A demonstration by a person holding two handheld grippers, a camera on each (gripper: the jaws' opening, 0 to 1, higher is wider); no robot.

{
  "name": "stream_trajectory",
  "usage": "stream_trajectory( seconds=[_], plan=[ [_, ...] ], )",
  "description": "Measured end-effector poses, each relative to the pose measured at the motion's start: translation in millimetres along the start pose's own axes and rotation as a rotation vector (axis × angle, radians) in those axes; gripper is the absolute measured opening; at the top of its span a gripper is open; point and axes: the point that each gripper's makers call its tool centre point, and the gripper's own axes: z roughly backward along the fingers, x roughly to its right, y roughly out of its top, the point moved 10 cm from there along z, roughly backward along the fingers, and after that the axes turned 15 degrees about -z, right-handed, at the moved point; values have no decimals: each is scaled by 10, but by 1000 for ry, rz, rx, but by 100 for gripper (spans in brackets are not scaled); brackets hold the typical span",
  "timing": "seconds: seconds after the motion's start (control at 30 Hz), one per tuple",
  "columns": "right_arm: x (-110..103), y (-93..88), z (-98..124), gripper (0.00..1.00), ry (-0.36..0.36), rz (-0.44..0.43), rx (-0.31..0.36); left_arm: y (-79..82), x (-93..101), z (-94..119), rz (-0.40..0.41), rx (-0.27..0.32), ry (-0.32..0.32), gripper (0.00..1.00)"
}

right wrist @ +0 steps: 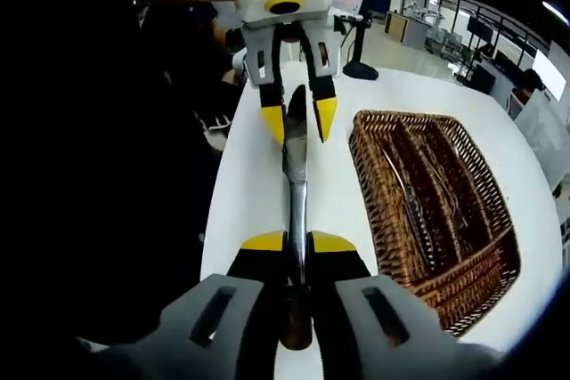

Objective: Arrange the knives, forks, and spoons in their matching storage slots by inserting each utensil handle-first until every utensil is classified and aligned in the correct compartment

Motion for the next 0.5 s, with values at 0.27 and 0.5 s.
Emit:
stream_trajectory(
  seconds=[0.27,0.5],
  plan=[
    [55,207,198,4,-45,24,35,5,-285,440,171,138,285,78],
    [110,245,294,5,-75,12,26,-230,-342,863,460,177,483,100]
  ],
)
